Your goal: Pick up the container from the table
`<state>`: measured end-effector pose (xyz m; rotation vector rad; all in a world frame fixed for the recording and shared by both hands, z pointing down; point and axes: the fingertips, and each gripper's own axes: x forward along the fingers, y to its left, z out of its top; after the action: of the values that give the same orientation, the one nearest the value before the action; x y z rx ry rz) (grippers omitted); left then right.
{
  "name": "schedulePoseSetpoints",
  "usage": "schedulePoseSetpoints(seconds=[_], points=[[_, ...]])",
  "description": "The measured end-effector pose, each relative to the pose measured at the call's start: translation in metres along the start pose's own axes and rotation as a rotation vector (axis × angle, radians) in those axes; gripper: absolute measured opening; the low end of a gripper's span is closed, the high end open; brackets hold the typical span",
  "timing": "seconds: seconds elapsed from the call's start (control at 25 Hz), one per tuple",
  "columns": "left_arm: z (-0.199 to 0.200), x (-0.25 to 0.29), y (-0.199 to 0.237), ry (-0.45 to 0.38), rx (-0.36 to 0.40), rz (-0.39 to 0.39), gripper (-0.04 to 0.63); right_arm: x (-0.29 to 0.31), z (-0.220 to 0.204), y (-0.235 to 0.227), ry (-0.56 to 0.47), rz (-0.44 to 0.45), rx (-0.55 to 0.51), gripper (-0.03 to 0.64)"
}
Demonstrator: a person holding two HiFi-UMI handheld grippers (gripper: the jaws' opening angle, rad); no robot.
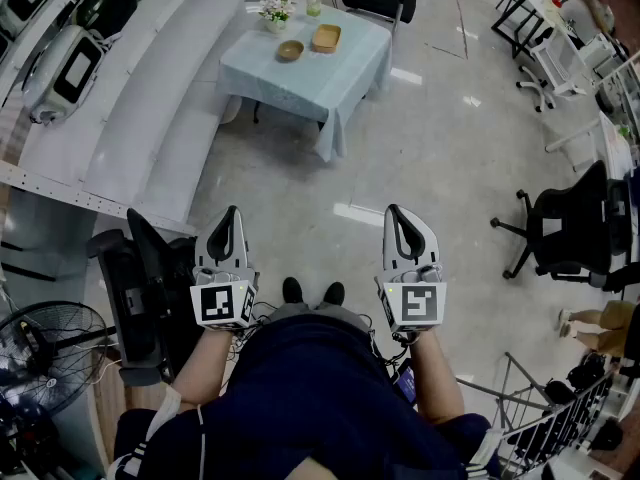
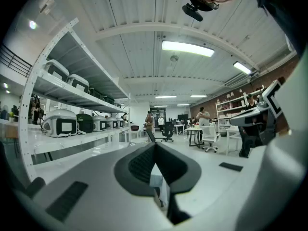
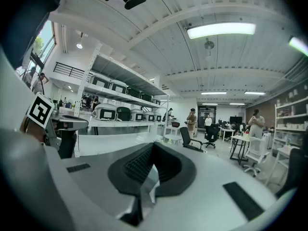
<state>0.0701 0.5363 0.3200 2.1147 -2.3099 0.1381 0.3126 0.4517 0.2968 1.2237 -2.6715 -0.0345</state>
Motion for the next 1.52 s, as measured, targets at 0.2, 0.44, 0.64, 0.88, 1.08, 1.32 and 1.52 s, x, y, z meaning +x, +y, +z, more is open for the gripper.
schedulePoseSetpoints(seconds=[0.2, 0.44, 0.64, 0.88, 1.08, 1.32, 1.52], points=[[-0.001, 0.003, 0.003, 0.003, -0.002, 0.005, 0.003, 0.002, -0.005, -0.001, 0.007, -0.003, -0.031, -0.003], [-0.001, 0.004, 0.004, 0.007, 0.0, 0.009, 0.003, 0.004, -0.008, -0.003, 0.011, -0.005, -0.046, -0.003], [0.0, 0.005, 0.004, 0.007, 0.006, 0.005, 0.003, 0.006, -0.004, 0.0, -0.002, 0.007, -0.029, -0.002], [-0.001, 0.006, 0.003, 0.008, 0.016, -0.02, 0.003, 0.009, -0.005, -0.002, -0.013, 0.001, -0.05, 0.003], [-0.001, 0.006, 0.005, 0.013, 0.024, -0.034, 0.002, 0.013, 0.005, -0.001, -0.062, 0.013, -0.033, 0.064], [-0.002, 0.005, 0.01, 0.024, 0.019, -0.041, 0.002, 0.02, 0.004, 0.0, -0.051, 0.027, -0.04, 0.159], [-0.002, 0.004, 0.014, 0.022, 0.015, -0.052, 0.002, 0.025, 0.009, 0.004, -0.026, 0.034, -0.067, 0.265]])
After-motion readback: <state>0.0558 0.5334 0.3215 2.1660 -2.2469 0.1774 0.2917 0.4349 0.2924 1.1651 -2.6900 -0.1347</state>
